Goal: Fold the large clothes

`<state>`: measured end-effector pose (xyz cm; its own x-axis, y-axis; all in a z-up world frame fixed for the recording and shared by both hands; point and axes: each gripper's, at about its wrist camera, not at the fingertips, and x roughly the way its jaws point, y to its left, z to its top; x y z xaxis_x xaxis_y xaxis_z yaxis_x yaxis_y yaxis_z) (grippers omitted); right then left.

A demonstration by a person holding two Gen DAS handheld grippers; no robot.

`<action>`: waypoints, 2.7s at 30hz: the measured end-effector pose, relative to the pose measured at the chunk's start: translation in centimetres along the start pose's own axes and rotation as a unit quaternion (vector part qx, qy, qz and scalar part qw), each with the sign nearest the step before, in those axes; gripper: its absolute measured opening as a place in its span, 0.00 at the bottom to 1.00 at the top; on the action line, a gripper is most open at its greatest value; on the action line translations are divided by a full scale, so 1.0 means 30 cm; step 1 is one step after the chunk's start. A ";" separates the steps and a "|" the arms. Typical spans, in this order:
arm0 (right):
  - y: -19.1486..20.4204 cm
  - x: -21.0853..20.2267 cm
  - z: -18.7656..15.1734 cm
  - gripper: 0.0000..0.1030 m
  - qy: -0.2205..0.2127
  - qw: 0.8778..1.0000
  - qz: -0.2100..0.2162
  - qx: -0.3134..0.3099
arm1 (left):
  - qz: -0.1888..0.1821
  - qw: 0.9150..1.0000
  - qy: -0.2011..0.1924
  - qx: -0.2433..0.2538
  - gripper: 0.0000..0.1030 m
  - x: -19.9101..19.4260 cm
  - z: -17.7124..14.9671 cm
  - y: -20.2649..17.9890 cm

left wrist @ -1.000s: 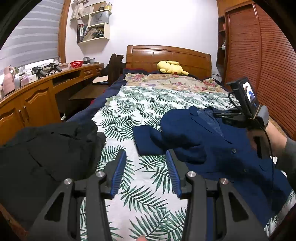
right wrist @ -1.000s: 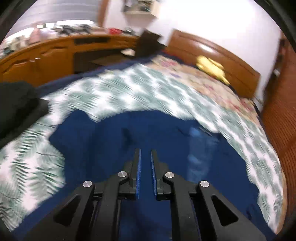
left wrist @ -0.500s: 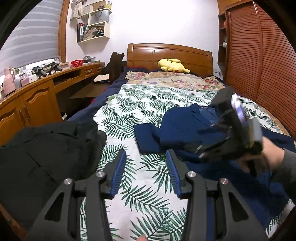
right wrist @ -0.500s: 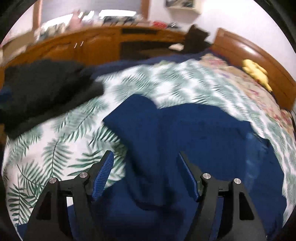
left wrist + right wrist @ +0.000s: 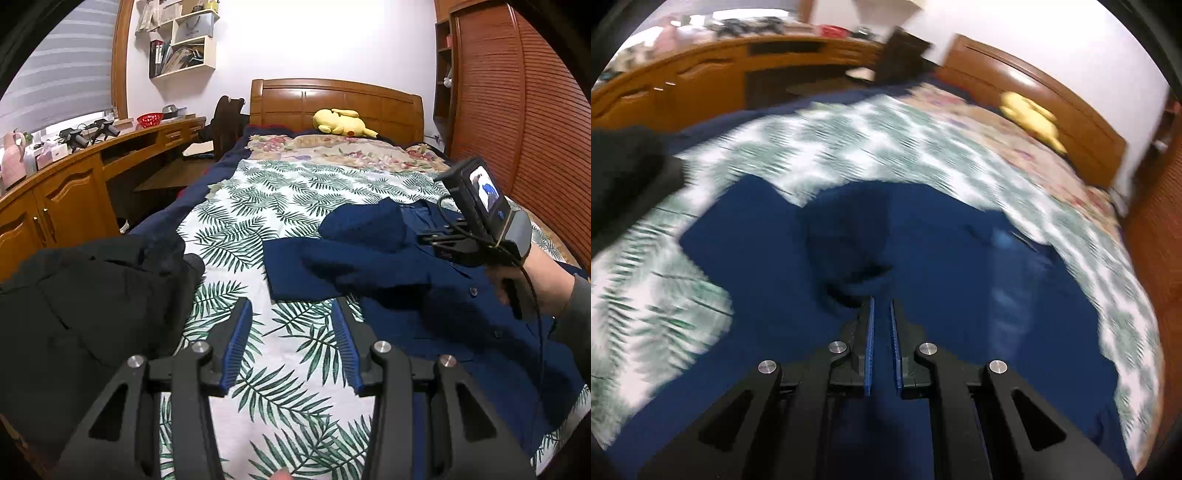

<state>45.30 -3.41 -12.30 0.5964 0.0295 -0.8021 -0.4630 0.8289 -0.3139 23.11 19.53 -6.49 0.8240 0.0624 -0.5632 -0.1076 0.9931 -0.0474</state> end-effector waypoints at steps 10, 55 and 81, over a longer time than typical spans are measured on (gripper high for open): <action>0.013 -0.113 -0.037 0.71 -0.064 0.996 0.056 0.008 | -0.003 1.000 0.002 0.012 0.42 0.020 0.003 -0.028; -0.321 -0.283 -0.412 0.54 -0.044 0.992 -0.005 0.115 | -0.061 0.995 0.007 0.072 0.42 0.085 0.026 -0.373; 0.047 -0.060 -0.264 0.35 0.011 0.994 0.098 0.055 | -0.036 0.998 0.017 0.055 0.42 0.123 0.038 -0.277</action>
<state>38.39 -6.71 -15.33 0.4865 0.1847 -0.8539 -0.4938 0.8645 -0.0943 27.66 11.63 -7.24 0.8079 -0.0116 -0.5892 0.0143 0.9999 0.0000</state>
